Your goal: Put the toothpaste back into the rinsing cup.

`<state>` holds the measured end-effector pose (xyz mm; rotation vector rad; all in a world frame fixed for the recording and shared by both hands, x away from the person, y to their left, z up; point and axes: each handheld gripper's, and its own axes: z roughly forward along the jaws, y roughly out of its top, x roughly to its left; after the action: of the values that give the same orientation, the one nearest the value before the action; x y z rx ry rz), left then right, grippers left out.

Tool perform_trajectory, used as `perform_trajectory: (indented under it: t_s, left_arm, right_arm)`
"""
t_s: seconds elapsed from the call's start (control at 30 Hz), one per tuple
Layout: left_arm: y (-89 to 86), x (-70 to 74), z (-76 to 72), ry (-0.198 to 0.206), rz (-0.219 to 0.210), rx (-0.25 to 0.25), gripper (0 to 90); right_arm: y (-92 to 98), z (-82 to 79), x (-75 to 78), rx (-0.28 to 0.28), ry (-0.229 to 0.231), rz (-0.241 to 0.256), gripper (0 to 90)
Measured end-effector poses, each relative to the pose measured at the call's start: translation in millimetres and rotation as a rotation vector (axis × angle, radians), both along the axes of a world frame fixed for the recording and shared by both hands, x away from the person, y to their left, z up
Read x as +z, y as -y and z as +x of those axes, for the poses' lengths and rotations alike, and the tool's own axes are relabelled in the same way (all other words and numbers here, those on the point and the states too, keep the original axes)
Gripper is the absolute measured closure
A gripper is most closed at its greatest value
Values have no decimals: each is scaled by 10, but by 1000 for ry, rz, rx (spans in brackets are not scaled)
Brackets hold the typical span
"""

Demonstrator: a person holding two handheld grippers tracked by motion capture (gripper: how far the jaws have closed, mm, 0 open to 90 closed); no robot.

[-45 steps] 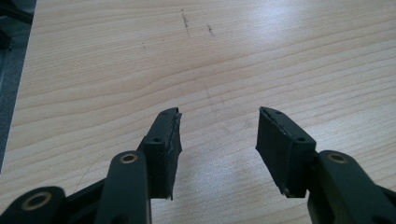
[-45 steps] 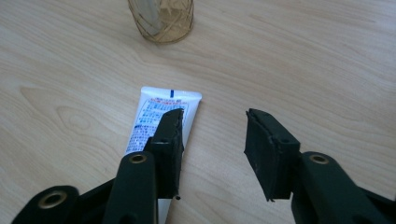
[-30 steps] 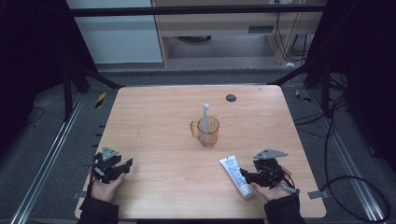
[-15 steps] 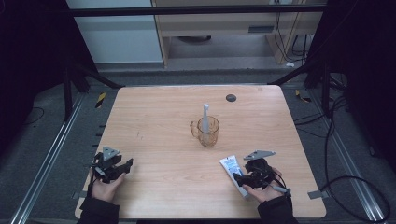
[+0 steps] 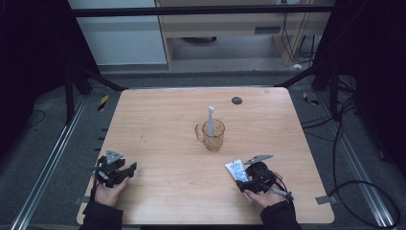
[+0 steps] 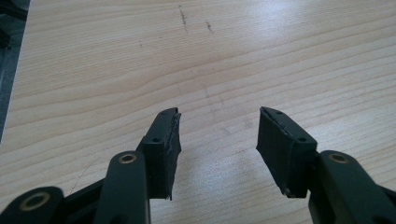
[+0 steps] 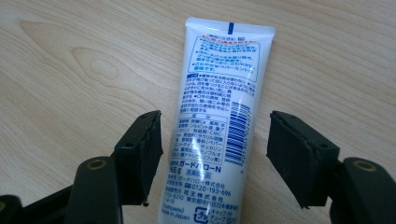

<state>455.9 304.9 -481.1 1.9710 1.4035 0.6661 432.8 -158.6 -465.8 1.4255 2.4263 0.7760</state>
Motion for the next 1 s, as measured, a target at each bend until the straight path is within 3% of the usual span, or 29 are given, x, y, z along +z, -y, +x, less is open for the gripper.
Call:
perform_trajectory:
  t_s: [0.57,1.0]
  left_arm:
    - [6,-6,-5,-2,3,-9,479]
    - [16,-10,-2,-4,4,-13,479]
  right_arm:
    - [-80,137,-100,-6,-70,-32,392]
    - [-162,226,-89,-25,-110,-81,418]
